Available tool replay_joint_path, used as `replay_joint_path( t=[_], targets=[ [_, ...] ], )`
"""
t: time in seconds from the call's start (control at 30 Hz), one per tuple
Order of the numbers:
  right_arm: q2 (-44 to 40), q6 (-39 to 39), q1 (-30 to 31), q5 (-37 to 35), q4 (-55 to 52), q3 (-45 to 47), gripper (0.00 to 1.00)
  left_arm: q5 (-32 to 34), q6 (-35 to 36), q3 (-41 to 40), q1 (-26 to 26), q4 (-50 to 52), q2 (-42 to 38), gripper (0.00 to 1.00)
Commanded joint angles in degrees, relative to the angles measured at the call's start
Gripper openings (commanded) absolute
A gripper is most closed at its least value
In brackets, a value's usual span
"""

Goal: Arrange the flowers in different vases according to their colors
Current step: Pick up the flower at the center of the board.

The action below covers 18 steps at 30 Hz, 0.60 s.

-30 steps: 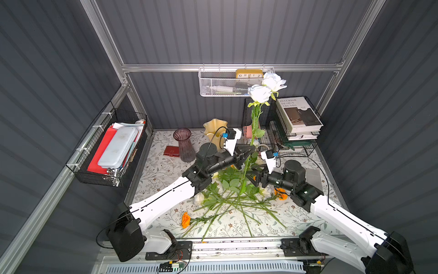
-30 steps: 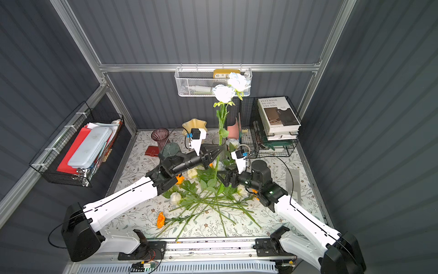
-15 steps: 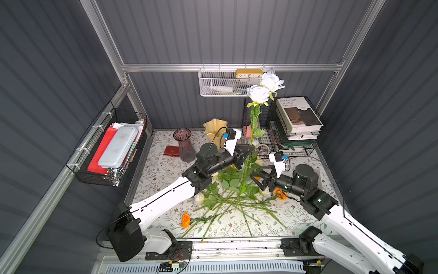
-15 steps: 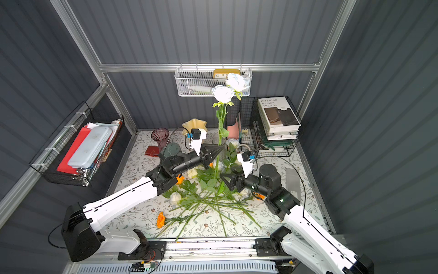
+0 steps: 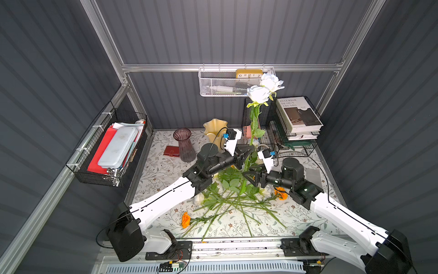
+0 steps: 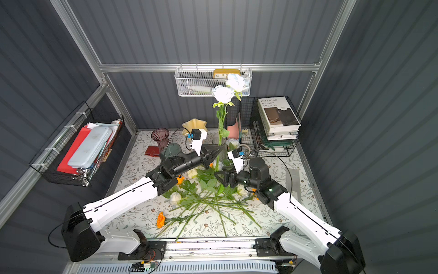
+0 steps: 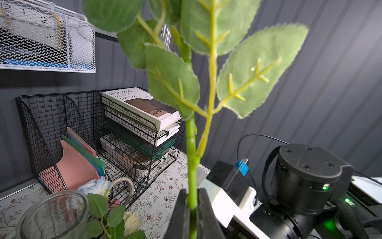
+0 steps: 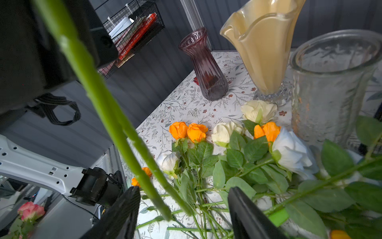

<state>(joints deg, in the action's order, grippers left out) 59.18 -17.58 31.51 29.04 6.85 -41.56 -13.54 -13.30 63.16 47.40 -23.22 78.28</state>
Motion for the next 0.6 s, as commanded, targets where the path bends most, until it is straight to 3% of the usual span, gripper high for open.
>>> replay_joint_path(
  t=[0.0,0.4,0.47,0.57],
  targets=[
    [0.5,0.1,0.2,0.0,2.1,-1.4,0.62,0.3,1.3,0.9,0.4,-0.3,-1.4,0.09],
    [-0.2,-0.8,0.1,-0.4,4.0,-1.2,0.13,0.5,1.5,0.9,0.4,0.2,-1.2,0.11],
    [-0.4,-0.5,0.2,-0.3,3.5,-1.2,0.03,0.4,1.8,0.8,0.4,0.9,-1.3,0.13],
    [-1.5,-0.3,0.1,-1.3,1.8,-1.1,0.0,0.6,1.8,0.9,0.3,2.2,-1.6,0.24]
  ],
)
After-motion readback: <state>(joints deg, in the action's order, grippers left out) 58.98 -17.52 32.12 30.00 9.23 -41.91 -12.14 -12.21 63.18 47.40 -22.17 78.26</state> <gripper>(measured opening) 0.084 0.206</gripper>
